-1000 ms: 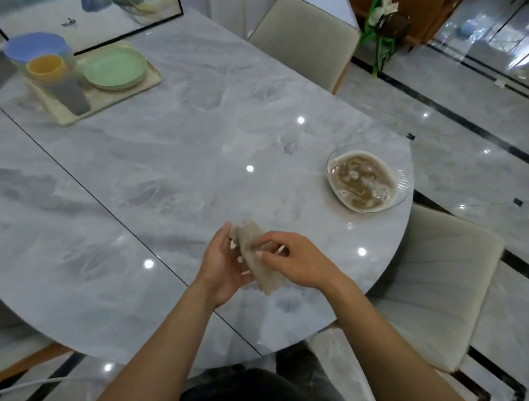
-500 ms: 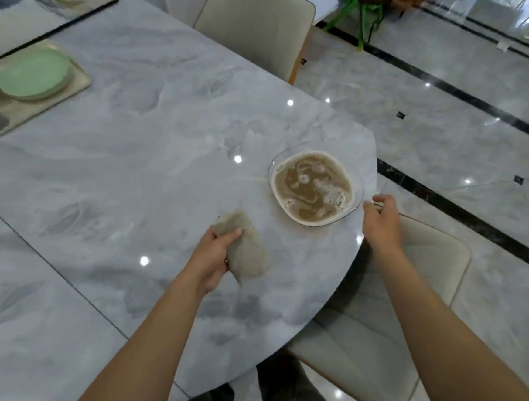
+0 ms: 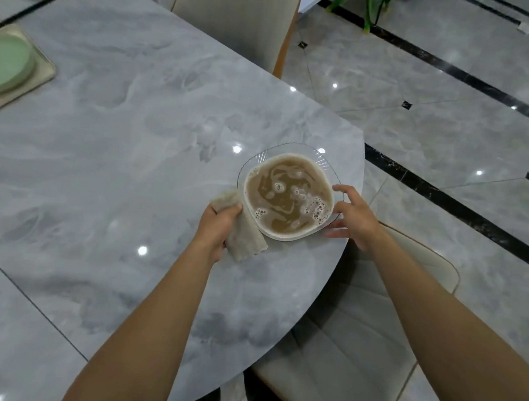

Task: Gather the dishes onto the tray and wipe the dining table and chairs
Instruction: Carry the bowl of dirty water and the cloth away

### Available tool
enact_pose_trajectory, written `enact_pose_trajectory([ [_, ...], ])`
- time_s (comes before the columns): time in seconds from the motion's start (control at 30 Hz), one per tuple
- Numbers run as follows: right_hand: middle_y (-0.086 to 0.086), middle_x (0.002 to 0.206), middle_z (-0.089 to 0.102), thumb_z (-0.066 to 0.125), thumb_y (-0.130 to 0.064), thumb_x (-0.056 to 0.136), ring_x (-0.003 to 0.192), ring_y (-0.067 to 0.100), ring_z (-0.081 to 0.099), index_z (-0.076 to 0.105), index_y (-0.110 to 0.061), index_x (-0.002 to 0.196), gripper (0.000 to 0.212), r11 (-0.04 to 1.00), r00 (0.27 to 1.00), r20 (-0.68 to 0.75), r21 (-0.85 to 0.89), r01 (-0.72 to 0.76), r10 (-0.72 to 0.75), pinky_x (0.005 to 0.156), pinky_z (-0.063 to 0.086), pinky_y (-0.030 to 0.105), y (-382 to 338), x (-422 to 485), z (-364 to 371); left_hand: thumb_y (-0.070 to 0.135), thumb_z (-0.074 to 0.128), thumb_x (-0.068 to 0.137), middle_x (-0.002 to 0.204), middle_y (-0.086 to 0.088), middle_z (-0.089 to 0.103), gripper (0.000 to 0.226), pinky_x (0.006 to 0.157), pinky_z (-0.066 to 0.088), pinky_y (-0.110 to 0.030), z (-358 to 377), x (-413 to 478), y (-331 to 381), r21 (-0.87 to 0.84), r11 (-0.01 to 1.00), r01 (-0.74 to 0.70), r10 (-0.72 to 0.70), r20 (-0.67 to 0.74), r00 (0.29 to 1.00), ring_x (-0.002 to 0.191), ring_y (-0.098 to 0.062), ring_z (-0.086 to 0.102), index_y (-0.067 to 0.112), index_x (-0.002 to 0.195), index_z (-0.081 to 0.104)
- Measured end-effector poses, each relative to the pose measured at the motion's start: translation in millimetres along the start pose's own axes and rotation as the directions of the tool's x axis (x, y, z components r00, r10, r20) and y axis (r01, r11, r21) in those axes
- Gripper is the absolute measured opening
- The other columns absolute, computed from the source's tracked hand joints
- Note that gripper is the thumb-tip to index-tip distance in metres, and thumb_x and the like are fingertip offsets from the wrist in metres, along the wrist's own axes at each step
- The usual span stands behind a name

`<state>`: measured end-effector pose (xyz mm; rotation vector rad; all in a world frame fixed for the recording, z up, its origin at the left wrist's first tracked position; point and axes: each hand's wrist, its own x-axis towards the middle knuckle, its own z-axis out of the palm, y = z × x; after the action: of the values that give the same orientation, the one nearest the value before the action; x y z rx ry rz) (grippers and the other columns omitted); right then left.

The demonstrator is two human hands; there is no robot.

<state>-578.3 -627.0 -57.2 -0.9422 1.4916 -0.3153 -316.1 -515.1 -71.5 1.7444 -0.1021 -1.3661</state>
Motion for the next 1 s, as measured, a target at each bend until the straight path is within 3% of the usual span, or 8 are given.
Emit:
enact_pose_trajectory([
  [0.07, 0.014, 0.107, 0.067, 0.044, -0.005, 0.095, 0.073, 0.030, 0.070, 0.055, -0.038, 0.132, 0.051, 1.000, 1.000, 0.016, 0.011, -0.004, 0.004, 0.075, 0.064, 0.053, -0.5, 3.6, 0.0, 0.018, 0.067, 0.099, 0.116, -0.001, 0.074, 0.021, 0.094, 0.060, -0.047, -1.3, 6.5, -1.7, 0.050, 0.999, 0.002, 0.002, -0.081, 0.997, 0.104, -0.022, 0.072, 0.023, 0.119, 0.064],
  [0.17, 0.013, 0.106, 0.070, 0.042, -0.003, 0.095, 0.073, 0.032, 0.074, 0.054, -0.038, 0.136, 0.055, 0.999, 0.999, 0.040, 0.036, -0.003, 0.002, 0.073, 0.065, 0.050, -0.9, 6.7, 1.5, 0.012, 0.064, 0.094, 0.113, -0.003, 0.074, 0.023, 0.091, 0.062, -0.049, -0.6, 9.8, -2.3, 0.069, 0.998, -0.008, 0.018, -0.141, 0.990, 0.101, -0.024, 0.073, 0.023, 0.115, 0.063],
  [0.27, 0.012, 0.103, 0.073, 0.043, -0.002, 0.093, 0.077, 0.033, 0.076, 0.055, -0.037, 0.136, 0.057, 0.998, 0.999, 0.054, 0.066, -0.009, 0.006, 0.069, 0.064, 0.046, 0.2, 8.3, 2.1, 0.027, 0.068, 0.087, 0.111, -0.003, 0.078, 0.033, 0.086, 0.064, -0.051, 7.6, 11.9, 0.7, 0.079, 0.997, -0.021, 0.027, -0.085, 0.996, 0.097, -0.023, 0.077, 0.022, 0.120, 0.066],
  [0.4, 0.011, 0.101, 0.075, 0.045, -0.001, 0.090, 0.083, 0.039, 0.076, 0.059, -0.035, 0.133, 0.057, 0.994, 0.998, 0.063, 0.108, -0.012, 0.005, 0.076, 0.064, 0.051, 2.0, 10.5, 0.3, 0.049, 0.072, 0.080, 0.115, 0.000, 0.077, 0.049, 0.090, 0.062, -0.051, 16.0, 13.8, 3.7, 0.076, 0.997, -0.017, 0.020, -0.046, 0.999, 0.101, -0.021, 0.076, 0.024, 0.122, 0.066],
  [0.53, 0.012, 0.097, 0.074, 0.045, 0.002, 0.090, 0.080, 0.034, 0.074, 0.061, -0.032, 0.130, 0.055, 0.989, 0.999, 0.046, 0.148, 0.008, -0.015, 0.076, 0.065, 0.049, 3.0, 11.2, 0.8, 0.033, 0.075, 0.089, 0.112, 0.001, 0.076, 0.025, 0.097, 0.059, -0.052, 18.6, 12.9, -0.8, 0.159, 0.984, -0.081, 0.088, -0.040, 0.995, 0.106, -0.022, 0.073, 0.028, 0.112, 0.066],
  [0.63, 0.013, 0.096, 0.074, 0.044, 0.004, 0.089, 0.077, 0.031, 0.074, 0.063, -0.032, 0.127, 0.056, 0.986, 0.999, 0.038, 0.164, 0.013, -0.020, 0.070, 0.064, 0.044, 2.8, 10.9, 0.2, 0.019, 0.069, 0.093, 0.110, -0.008, 0.075, 0.013, 0.096, 0.059, -0.056, 19.8, 12.3, 1.1, 0.204, 0.969, -0.139, 0.153, -0.052, 0.987, 0.103, -0.026, 0.073, 0.024, 0.105, 0.069],
  [0.8, 0.013, 0.096, 0.075, 0.042, 0.005, 0.088, 0.075, 0.030, 0.075, 0.065, -0.031, 0.127, 0.057, 0.987, 0.998, 0.043, 0.159, 0.033, -0.040, 0.066, 0.063, 0.041, 1.5, 8.3, -3.2, 0.015, 0.065, 0.095, 0.111, -0.013, 0.075, 0.012, 0.095, 0.059, -0.055, 19.7, 3.7, 0.5, 0.202, 0.964, -0.174, 0.190, -0.062, 0.980, 0.105, -0.031, 0.072, 0.019, 0.104, 0.071],
  [1.0, 0.015, 0.109, 0.074, 0.044, 0.002, 0.090, 0.085, 0.031, 0.076, 0.064, -0.032, 0.131, 0.057, 0.977, 0.995, 0.063, 0.203, 0.067, -0.082, 0.075, 0.064, 0.048, 1.5, -11.1, -7.4, 0.012, 0.066, 0.097, 0.114, -0.017, 0.075, 0.011, 0.094, 0.059, -0.051, 12.3, -18.3, 6.8, 0.144, 0.967, -0.209, 0.217, -0.045, 0.975, 0.102, -0.029, 0.074, 0.012, 0.107, 0.072],
])
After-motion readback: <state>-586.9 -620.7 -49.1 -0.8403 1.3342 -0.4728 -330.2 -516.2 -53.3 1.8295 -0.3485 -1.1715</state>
